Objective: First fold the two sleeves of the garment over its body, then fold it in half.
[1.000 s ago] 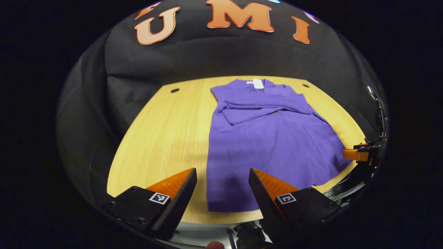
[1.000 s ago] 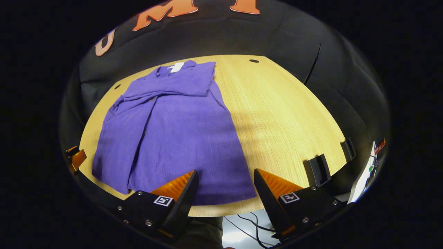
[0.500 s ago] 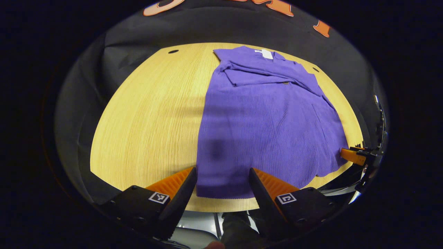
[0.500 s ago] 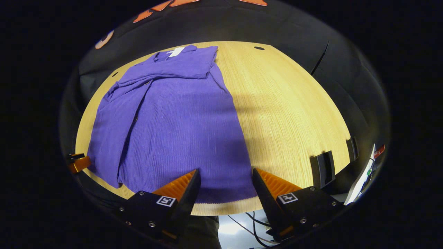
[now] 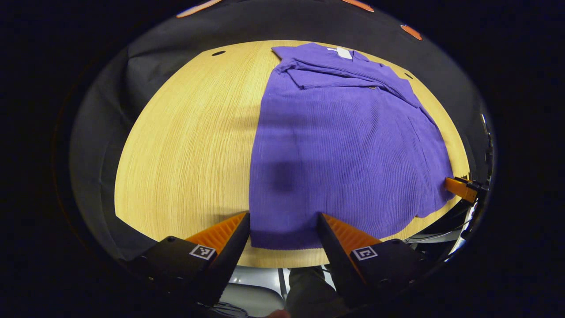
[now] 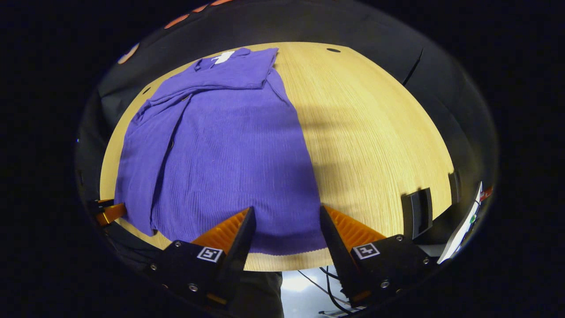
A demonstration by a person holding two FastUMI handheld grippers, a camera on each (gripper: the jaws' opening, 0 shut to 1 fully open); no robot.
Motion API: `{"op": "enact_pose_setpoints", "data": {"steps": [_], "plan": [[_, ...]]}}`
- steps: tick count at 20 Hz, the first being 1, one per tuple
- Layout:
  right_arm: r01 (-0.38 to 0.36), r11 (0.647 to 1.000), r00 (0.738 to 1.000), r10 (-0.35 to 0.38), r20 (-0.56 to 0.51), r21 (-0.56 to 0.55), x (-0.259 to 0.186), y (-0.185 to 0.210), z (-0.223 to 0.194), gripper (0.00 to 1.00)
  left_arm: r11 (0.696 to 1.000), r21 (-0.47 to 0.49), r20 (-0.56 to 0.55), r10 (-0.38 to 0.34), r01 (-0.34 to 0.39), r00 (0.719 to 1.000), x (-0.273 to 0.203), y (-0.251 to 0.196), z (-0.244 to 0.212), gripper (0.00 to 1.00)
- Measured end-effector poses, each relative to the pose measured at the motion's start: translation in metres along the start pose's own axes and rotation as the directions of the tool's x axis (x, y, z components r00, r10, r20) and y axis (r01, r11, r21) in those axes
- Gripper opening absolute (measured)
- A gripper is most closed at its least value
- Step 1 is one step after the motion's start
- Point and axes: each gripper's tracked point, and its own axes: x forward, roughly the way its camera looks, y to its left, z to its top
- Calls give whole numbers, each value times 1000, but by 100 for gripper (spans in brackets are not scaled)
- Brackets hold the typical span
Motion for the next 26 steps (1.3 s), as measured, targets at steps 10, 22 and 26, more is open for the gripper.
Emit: {"op": "enact_pose_setpoints", "data": {"steps": [10,22,26], "plan": [[-49,994,998,53,-40,101,1,24,6,11,998,-6,-89,-67,67,994,1,-23,2,32],[-224,955,975,221,41,194,-36,36,55,3,984,-34,-62,-179,177,982,-40,-18,44,7],[-286,933,957,268,110,218,-61,42,90,3,976,-3,-15,-219,219,976,-64,-24,71,7]]}}
